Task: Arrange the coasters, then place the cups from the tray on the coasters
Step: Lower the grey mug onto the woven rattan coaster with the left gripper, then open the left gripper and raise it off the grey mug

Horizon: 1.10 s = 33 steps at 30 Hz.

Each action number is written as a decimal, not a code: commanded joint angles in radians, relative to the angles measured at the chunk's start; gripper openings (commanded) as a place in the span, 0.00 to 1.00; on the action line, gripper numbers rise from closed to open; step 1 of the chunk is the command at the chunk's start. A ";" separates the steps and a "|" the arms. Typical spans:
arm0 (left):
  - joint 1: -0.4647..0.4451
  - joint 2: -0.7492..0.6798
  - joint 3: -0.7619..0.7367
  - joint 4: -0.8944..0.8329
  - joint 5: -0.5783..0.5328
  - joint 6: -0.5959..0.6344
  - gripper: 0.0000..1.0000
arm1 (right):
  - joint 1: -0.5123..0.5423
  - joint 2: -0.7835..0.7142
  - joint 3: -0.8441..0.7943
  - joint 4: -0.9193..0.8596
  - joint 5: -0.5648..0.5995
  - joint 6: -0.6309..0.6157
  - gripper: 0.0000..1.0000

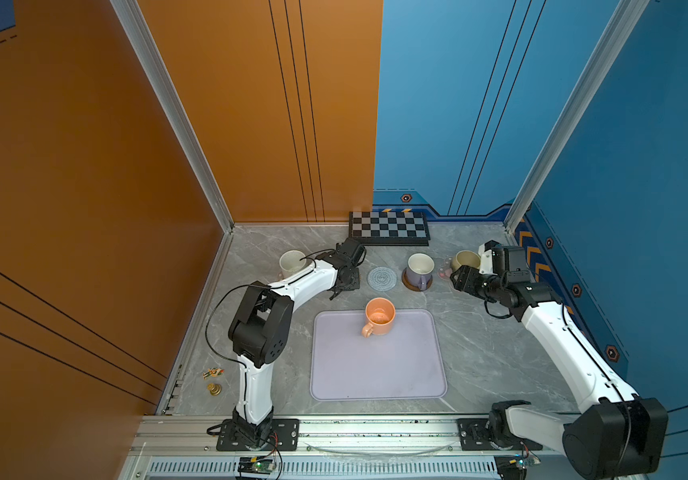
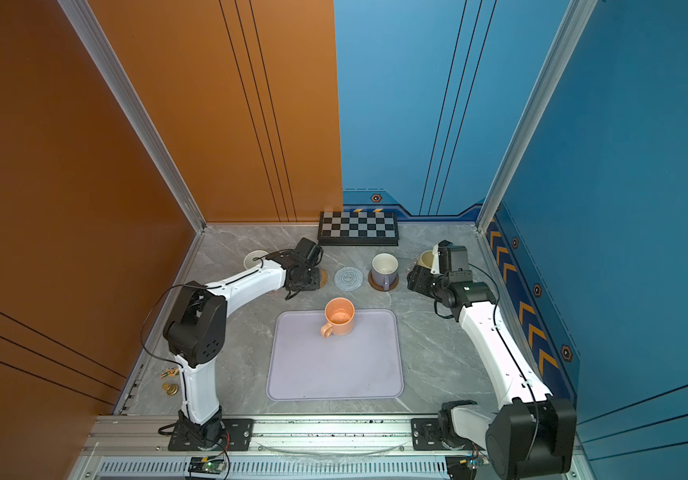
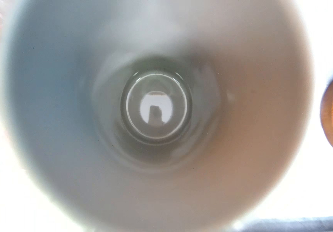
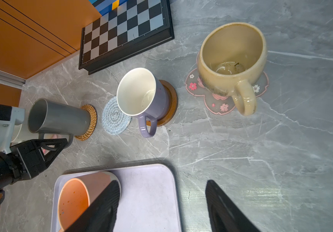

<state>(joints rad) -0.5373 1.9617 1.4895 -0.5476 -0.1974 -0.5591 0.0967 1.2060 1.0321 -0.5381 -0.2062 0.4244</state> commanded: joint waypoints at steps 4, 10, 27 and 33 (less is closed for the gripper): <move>-0.011 -0.060 -0.025 -0.025 -0.011 -0.025 0.29 | -0.006 -0.025 -0.013 -0.002 -0.007 0.015 0.70; -0.002 -0.119 -0.055 -0.028 -0.021 -0.027 0.30 | -0.005 -0.025 -0.010 -0.003 -0.020 0.034 0.70; 0.019 -0.368 -0.224 -0.040 -0.063 -0.027 0.30 | 0.142 -0.026 0.018 -0.019 0.041 0.069 0.70; 0.032 -0.474 -0.311 -0.055 -0.079 -0.022 0.30 | 0.222 -0.025 0.032 -0.028 0.087 0.080 0.70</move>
<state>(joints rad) -0.5129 1.5311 1.2129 -0.5720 -0.2443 -0.5770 0.2886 1.1984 1.0313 -0.5388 -0.1696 0.4816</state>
